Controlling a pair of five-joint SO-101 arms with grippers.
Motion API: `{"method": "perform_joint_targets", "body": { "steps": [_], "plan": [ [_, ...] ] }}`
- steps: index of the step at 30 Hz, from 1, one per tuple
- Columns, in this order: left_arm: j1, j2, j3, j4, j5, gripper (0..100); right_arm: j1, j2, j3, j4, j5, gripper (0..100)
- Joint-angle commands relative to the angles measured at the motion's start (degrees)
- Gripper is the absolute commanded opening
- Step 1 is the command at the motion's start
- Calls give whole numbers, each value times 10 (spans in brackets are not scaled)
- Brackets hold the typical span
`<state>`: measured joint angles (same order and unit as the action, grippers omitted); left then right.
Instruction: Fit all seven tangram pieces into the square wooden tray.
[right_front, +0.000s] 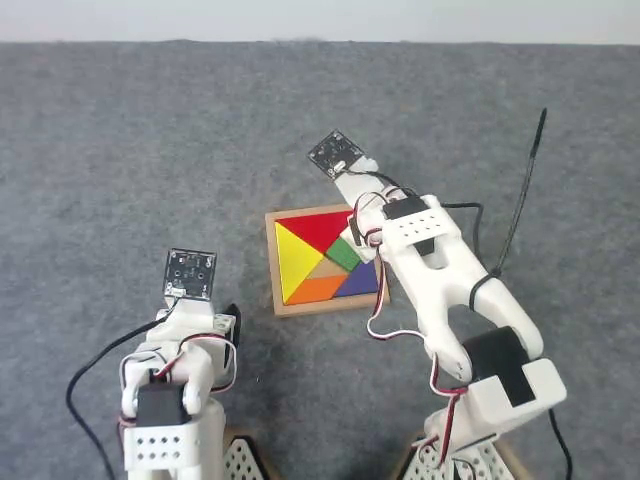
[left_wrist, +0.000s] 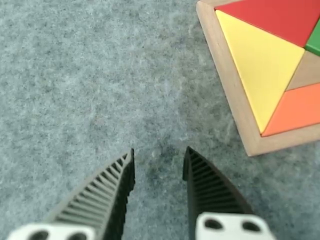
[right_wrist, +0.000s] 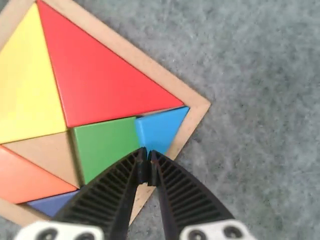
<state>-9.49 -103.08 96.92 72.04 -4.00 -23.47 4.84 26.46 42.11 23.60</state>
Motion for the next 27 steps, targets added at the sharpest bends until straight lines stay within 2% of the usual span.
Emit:
{"method": "perform_joint_targets", "body": {
  "steps": [1,7,14,20,23,27],
  "plan": [
    [2,-16,-5,5,-4,153,7,23,-21,-12,-4,7],
    [2,-16,-5,5,-4,153,6,75,-35,-22,-4,7],
    [2,-16,-5,5,-4,153,10,36,-32,2,-18,7],
    [2,-16,-5,5,-4,153,16,-77,5,72,-55,7],
    [2,-16,-5,5,-4,153,39,-160,60,96,-65,7],
    [2,-16,-5,5,-4,153,87,-284,173,80,-91,7]
  ]
}}
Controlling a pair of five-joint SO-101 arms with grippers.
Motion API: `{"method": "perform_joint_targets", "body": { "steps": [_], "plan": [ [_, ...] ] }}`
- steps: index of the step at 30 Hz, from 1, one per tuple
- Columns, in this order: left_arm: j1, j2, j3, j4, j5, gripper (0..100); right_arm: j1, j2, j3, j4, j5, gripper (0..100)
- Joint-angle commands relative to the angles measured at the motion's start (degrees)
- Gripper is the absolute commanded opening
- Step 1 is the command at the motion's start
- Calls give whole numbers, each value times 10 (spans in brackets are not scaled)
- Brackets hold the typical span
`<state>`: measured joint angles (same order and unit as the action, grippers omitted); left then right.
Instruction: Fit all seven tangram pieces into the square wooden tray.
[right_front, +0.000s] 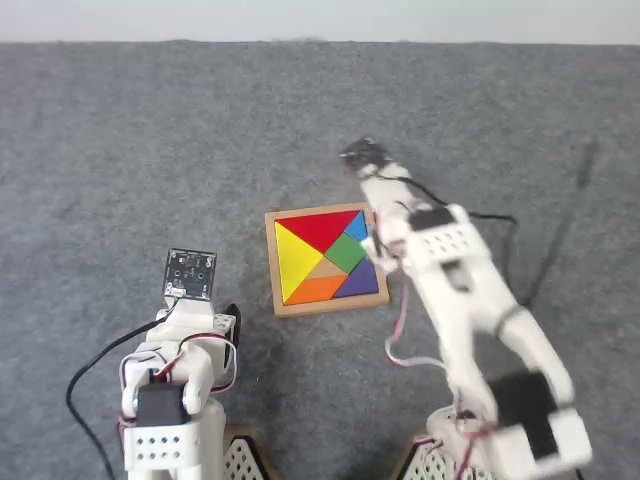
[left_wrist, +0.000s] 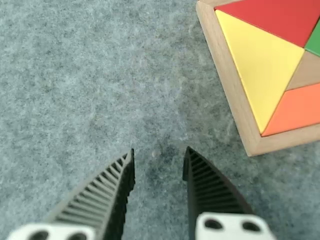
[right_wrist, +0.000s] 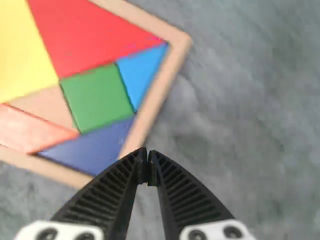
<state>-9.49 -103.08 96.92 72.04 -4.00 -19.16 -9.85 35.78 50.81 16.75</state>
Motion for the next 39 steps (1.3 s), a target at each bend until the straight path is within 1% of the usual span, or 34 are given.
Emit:
{"method": "perform_joint_targets", "body": {
  "steps": [1,9,19,27,29,34,37,39],
  "plan": [
    [2,-16,-5,5,-4,153,53,-165,112,-13,-21,7],
    [2,-16,-5,5,-4,153,142,-353,327,-20,-21,9],
    [2,-16,-5,5,-4,153,216,-588,491,-20,-21,9],
    [2,-16,-5,5,-4,153,214,-799,612,-12,-20,9],
    [2,-16,-5,5,-4,153,219,-847,610,35,-14,9],
    [2,-16,-5,5,-4,153,215,-916,608,138,52,9],
    [2,-16,-5,5,-4,153,215,-931,608,165,79,9],
    [2,-16,-5,5,-4,153,215,-931,608,166,82,9]
  ]
}}
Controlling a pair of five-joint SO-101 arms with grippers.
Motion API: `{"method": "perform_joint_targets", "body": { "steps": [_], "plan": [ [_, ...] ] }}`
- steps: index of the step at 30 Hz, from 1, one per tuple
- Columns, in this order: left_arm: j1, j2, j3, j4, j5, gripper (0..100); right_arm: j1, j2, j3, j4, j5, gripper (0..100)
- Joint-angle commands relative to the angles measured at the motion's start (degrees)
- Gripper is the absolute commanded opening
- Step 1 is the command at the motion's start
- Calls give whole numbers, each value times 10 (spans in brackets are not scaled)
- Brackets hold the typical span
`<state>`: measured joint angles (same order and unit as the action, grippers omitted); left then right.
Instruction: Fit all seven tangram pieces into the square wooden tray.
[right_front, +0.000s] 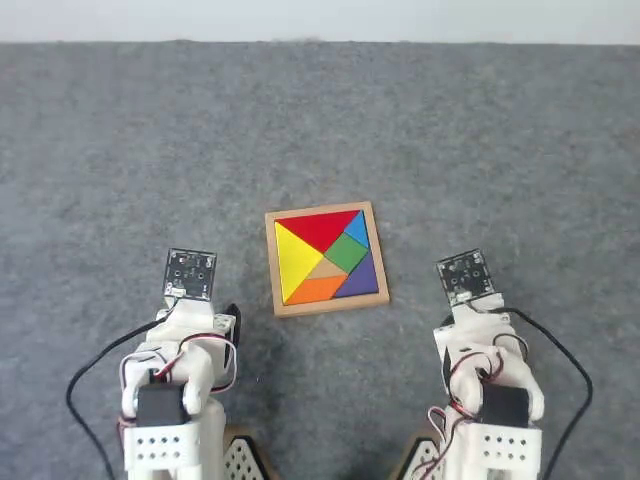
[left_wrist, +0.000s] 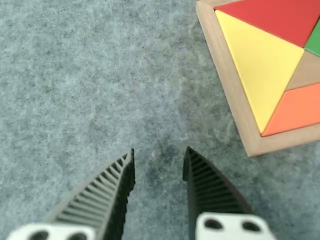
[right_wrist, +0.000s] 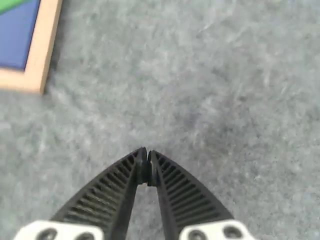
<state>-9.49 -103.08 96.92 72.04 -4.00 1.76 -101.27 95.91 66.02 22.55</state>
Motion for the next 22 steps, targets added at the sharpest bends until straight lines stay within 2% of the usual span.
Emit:
{"method": "perform_joint_targets", "body": {
  "steps": [1,22],
  "plan": [
    [2,-16,-5,5,-4,153,6,-17,7,14,24,9],
    [2,-16,-5,5,-4,153,6,-19,6,25,25,9]
  ]
}}
